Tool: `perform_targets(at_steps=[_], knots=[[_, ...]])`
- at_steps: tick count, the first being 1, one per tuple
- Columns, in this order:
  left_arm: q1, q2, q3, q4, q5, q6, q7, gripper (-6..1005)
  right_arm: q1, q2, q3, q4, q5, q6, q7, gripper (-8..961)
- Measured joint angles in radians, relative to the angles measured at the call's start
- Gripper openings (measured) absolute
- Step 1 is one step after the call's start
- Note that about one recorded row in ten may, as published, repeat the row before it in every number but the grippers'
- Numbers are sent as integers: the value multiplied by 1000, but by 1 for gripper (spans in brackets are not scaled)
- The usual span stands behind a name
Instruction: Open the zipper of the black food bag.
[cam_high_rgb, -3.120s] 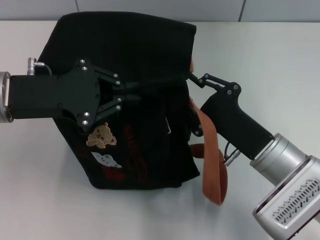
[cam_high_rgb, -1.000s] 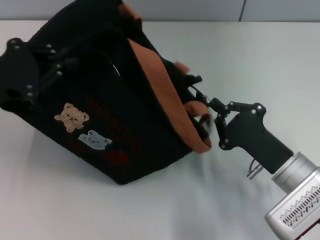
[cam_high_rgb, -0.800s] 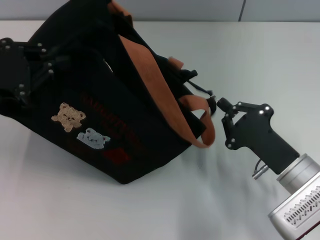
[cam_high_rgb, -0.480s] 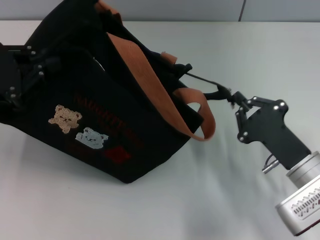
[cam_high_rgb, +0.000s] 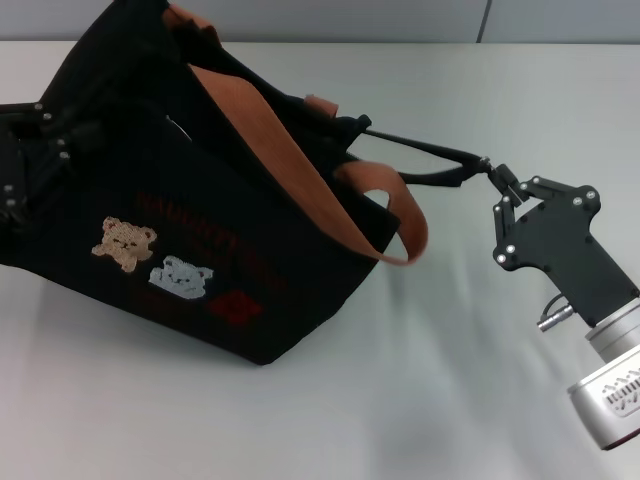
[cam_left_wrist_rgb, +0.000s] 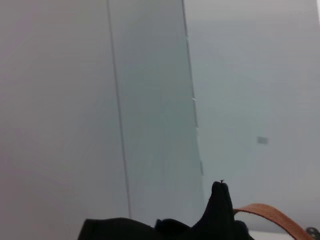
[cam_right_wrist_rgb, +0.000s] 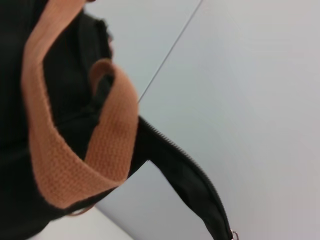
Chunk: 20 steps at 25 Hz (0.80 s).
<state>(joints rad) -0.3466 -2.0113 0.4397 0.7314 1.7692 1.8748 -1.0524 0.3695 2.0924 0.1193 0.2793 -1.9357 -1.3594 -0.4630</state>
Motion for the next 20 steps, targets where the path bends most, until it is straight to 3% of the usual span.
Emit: perform_targets(at_steps=[4, 8, 9, 13, 18, 20], knots=[[1, -7, -62, -48, 0, -21, 14, 185, 2, 0, 30, -3, -1, -32, 81, 10], [6, -23, -138, -104, -1, -98, 29, 190, 5, 0, 138, -2, 0, -58, 247, 11], [6, -23, -138, -104, -1, -98, 29, 191, 5, 0, 138, -2, 0, -58, 247, 38], [12, -50, -279, -159, -3, -120, 51, 197, 18, -1, 166, -16, 0, -68, 354, 144], [33, -46, -360, -171, -8, -53, 26, 203, 15, -6, 184, -39, -2, -128, 490, 336], [40, -41, -372, -170, -10, -37, 12, 292, 16, -8, 182, -48, -5, -138, 528, 429]])
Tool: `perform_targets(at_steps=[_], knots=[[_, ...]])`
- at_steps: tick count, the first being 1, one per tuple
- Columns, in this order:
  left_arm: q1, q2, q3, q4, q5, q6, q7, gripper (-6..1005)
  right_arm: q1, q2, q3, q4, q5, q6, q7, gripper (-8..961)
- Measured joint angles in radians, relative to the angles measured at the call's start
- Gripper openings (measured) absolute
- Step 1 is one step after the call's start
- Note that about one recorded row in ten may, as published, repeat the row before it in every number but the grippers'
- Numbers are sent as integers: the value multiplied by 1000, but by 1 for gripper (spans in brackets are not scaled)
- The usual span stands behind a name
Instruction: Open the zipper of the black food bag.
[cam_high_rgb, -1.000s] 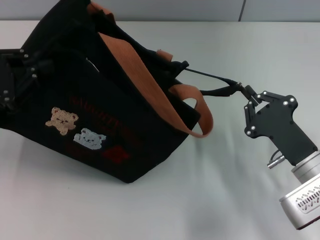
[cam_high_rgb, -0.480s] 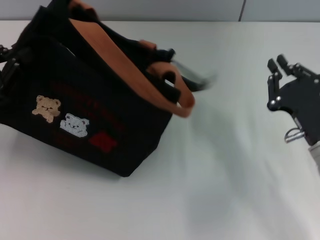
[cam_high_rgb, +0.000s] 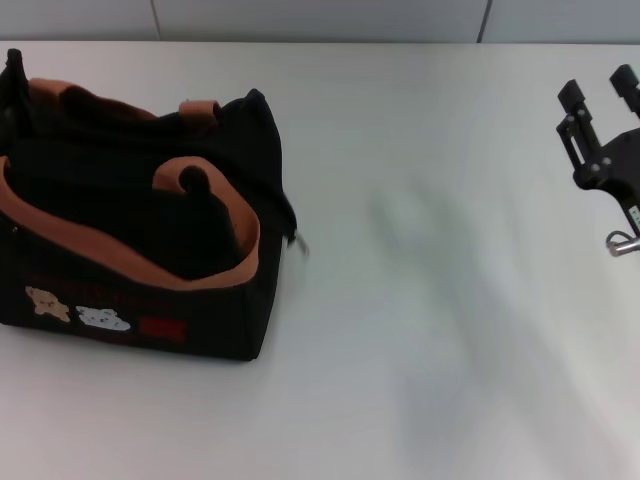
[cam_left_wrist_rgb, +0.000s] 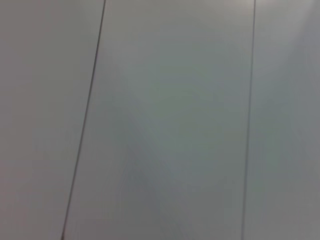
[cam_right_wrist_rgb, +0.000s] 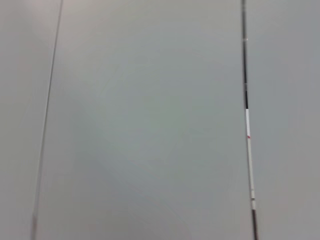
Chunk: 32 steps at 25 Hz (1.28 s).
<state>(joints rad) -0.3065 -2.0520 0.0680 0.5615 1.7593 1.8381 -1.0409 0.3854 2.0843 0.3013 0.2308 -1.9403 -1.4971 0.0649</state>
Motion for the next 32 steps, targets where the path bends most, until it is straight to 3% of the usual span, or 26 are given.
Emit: perform_targets(at_steps=[1, 2, 3, 4, 5, 6, 7, 8, 9, 13, 14, 19, 23, 32], knots=[[0, 0, 0, 0, 0, 0, 0, 336, 3, -2, -6, -25, -6, -16, 70, 450], [22, 34, 1, 3, -2, 72, -64, 381, 7, -3, -12, -51, -19, -34, 136, 470], [37, 62, 28, 3, -3, 125, -91, 425, 24, -5, -37, -156, -79, -99, 323, 491], [37, 62, 28, 3, -3, 125, -91, 485, 24, -5, -37, -156, -79, -99, 323, 512], [50, 82, 69, 6, -11, 159, -110, 545, 50, -7, -84, -289, -166, -188, 507, 532], [50, 82, 69, 6, -11, 159, -110, 606, 50, -7, -84, -289, -166, -188, 507, 553], [79, 108, 187, 45, -40, 174, -139, 666, 69, -11, -139, -377, -221, -250, 613, 573], [95, 116, 278, 83, -58, 174, -147, 687, 94, -28, -247, -482, -292, -351, 731, 594], [95, 116, 278, 83, -58, 174, -147, 708, 94, -28, -247, -482, -292, -351, 731, 615], [112, 124, 540, 164, -73, 172, -143, 772, 129, -78, -540, -557, -350, -553, 805, 751], [112, 124, 540, 164, -73, 172, -143, 772, 129, -78, -540, -557, -350, -553, 805, 751], [64, 113, 734, 160, -46, 171, -134, 772, 154, -73, -630, -565, -355, -578, 809, 751], [19, 96, 750, 149, 33, 170, -141, 772, 165, -60, -641, -566, -355, -557, 809, 751], [6, 94, 755, 140, 42, 171, -150, 772, 166, -53, -654, -567, -356, -554, 810, 751]])
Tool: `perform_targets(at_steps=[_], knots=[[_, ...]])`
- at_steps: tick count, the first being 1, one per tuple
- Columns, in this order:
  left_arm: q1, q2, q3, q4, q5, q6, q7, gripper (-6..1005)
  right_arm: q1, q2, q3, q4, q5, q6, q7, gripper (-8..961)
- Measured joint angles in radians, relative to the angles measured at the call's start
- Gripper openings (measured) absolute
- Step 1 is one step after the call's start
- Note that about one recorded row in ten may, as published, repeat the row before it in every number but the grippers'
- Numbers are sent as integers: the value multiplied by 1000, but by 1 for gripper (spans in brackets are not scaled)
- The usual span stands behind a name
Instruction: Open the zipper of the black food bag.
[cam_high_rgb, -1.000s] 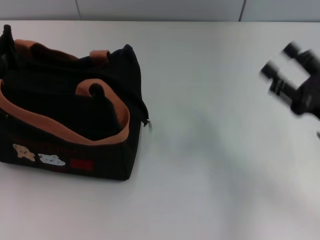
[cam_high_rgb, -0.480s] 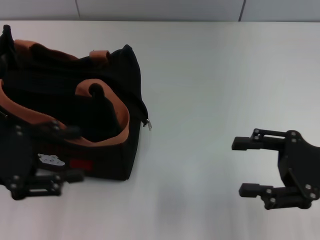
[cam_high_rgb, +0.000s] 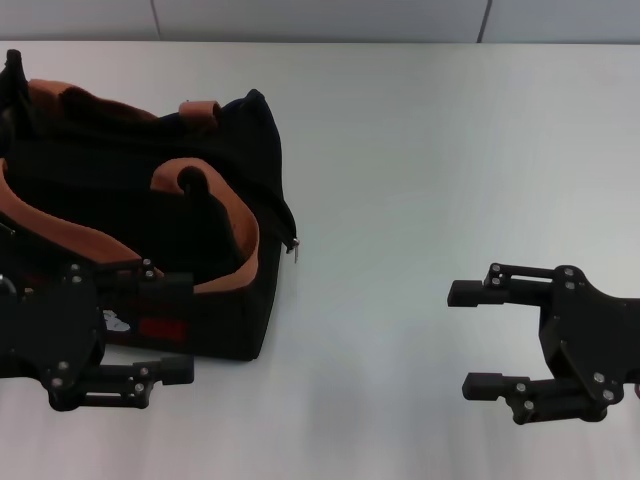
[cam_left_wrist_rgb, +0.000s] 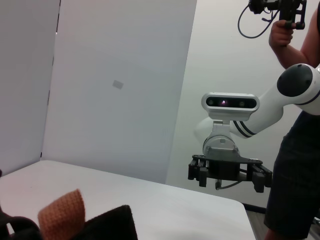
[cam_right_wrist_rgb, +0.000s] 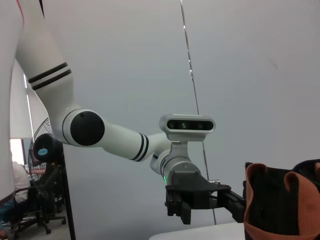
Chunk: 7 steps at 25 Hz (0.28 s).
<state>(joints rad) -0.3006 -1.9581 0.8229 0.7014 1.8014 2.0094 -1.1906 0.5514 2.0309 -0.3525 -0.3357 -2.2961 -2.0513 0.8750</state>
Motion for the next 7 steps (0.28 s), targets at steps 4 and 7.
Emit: perform_targets(at_steps=[4, 7], knots=[[0, -2, -1, 0, 1, 0, 0, 772, 0, 2, 0, 0, 0, 0, 0, 751], [4, -5, -4, 0, 0, 1, 0, 772, -2, 3, 0, 0, -1, 0, 0, 751]])
